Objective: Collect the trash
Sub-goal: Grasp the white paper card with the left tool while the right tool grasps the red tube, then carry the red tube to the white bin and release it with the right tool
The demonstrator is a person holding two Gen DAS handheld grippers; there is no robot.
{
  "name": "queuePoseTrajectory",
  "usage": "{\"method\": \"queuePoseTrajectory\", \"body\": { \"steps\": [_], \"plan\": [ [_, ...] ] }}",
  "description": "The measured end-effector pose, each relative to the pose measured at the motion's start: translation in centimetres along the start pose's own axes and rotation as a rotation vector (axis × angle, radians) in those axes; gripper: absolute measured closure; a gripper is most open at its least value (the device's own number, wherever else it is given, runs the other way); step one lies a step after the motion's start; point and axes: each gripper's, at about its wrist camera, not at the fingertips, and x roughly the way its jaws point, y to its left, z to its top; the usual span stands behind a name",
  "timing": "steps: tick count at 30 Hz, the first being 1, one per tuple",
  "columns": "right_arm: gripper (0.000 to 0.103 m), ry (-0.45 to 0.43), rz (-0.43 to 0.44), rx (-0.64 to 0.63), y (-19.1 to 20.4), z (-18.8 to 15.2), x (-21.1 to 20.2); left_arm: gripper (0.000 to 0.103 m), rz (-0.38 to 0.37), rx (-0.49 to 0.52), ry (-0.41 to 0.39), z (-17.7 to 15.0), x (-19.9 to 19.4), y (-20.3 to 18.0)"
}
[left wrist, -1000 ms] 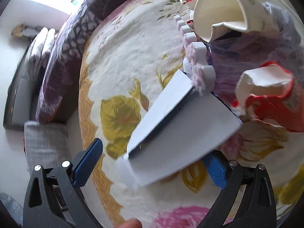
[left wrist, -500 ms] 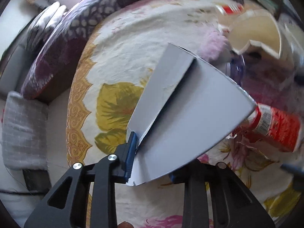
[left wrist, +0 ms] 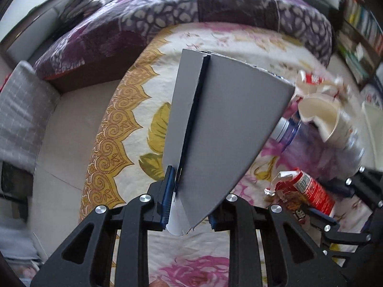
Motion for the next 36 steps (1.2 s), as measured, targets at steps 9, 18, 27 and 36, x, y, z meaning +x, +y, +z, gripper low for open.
{"method": "queuePoseTrajectory", "body": {
  "steps": [9,18,27,36],
  "plan": [
    [0.071,-0.117,0.015,0.079,-2.4,0.2,-5.0,0.079,0.001,-0.090,-0.126,1.2,-4.8,-1.0],
    [0.070,-0.218,-0.024,0.205,-6.2,0.1,-9.9,0.079,-0.007,-0.129,-0.217,1.9,-8.4,-4.4],
    [0.070,-0.279,-0.111,0.295,-9.8,-2.1,-12.8,0.079,-0.051,-0.214,-0.249,2.8,-9.6,-7.9],
    [0.070,-0.308,-0.191,0.393,-14.2,-5.3,-13.3,0.079,-0.061,-0.230,-0.271,2.6,-8.4,-11.9]
  ]
}}
